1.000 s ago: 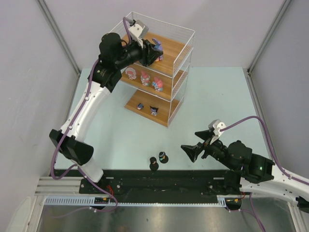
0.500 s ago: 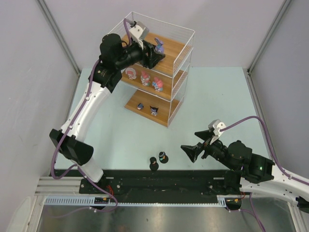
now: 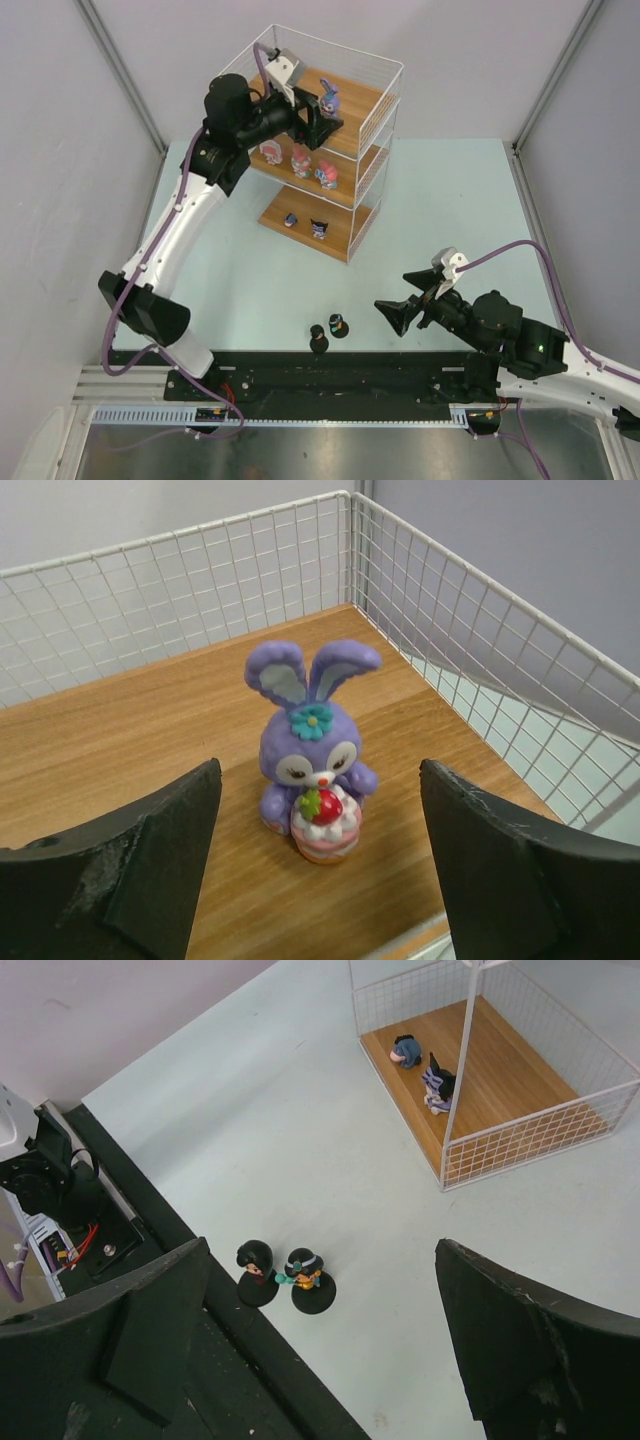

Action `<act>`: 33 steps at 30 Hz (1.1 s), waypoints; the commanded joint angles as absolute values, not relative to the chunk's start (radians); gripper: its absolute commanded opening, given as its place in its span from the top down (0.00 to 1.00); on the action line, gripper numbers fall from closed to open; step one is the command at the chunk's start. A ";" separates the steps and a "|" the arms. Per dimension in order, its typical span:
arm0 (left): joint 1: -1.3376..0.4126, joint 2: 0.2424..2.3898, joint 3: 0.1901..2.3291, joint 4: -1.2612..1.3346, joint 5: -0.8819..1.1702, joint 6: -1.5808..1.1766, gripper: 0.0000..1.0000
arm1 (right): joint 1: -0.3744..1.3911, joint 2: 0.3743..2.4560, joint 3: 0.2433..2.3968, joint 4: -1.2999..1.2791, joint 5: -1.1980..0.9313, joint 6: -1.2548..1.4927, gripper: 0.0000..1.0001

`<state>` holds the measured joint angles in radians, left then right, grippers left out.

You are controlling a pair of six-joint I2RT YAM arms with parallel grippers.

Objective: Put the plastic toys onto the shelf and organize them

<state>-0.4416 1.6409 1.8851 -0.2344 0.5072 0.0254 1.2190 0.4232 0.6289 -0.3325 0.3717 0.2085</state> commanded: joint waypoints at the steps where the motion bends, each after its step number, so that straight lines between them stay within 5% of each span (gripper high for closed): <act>1: -0.423 1.539 1.824 -0.189 0.517 0.017 0.13 | 1.213 0.417 0.640 -0.316 0.365 0.201 0.00; 14: -0.414 1.165 1.496 -0.110 0.364 -0.161 0.02 | 1.212 0.439 0.630 -0.305 0.411 0.235 0.00; 21: -0.452 0.767 0.941 -0.060 0.198 -0.411 0.03 | 1.206 0.662 0.604 -0.247 0.405 0.346 0.00; 33: -0.914 0.520 0.548 -0.390 -0.225 -0.653 0.04 | 1.175 0.649 0.522 -0.170 0.425 0.417 0.00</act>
